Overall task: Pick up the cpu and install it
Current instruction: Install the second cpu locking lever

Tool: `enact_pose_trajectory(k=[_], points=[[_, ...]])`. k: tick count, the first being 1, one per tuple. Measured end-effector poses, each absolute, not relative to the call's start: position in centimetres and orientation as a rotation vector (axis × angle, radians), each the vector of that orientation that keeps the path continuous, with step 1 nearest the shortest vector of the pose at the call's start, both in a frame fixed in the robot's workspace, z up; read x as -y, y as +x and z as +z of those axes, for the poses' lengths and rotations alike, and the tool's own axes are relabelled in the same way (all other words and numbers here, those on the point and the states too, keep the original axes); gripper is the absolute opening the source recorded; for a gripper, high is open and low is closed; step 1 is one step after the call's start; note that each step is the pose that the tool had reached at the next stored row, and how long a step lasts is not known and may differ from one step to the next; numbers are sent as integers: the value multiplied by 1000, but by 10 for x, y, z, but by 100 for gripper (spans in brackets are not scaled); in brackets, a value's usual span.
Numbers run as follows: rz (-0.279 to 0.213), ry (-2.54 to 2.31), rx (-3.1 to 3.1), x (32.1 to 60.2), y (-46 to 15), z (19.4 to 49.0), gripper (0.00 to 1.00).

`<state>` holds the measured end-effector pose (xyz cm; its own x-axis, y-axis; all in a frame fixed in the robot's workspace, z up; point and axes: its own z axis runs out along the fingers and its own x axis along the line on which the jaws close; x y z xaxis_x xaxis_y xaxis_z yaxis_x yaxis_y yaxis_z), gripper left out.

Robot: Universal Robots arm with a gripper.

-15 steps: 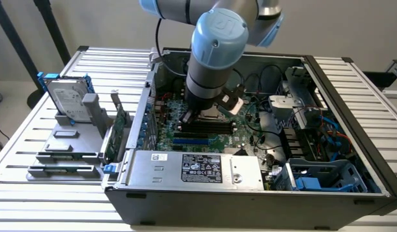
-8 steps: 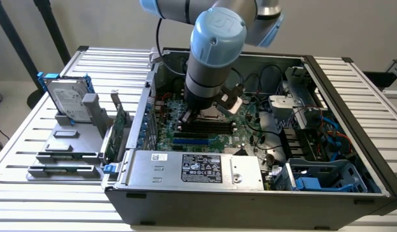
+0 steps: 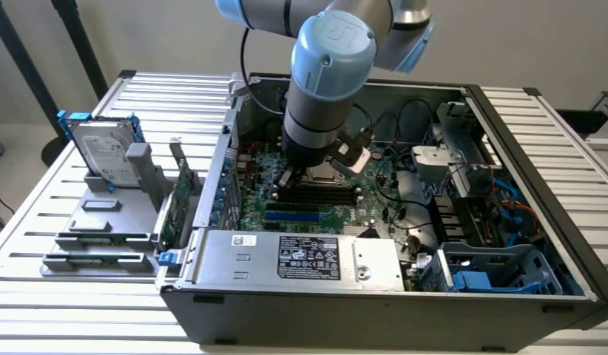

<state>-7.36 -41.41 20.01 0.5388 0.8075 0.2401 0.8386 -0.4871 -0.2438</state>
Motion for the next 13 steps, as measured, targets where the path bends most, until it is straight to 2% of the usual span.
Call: enact_pose_trajectory(k=[13], points=[[-129, -2454, 1362, 413, -74, 198, 11]])
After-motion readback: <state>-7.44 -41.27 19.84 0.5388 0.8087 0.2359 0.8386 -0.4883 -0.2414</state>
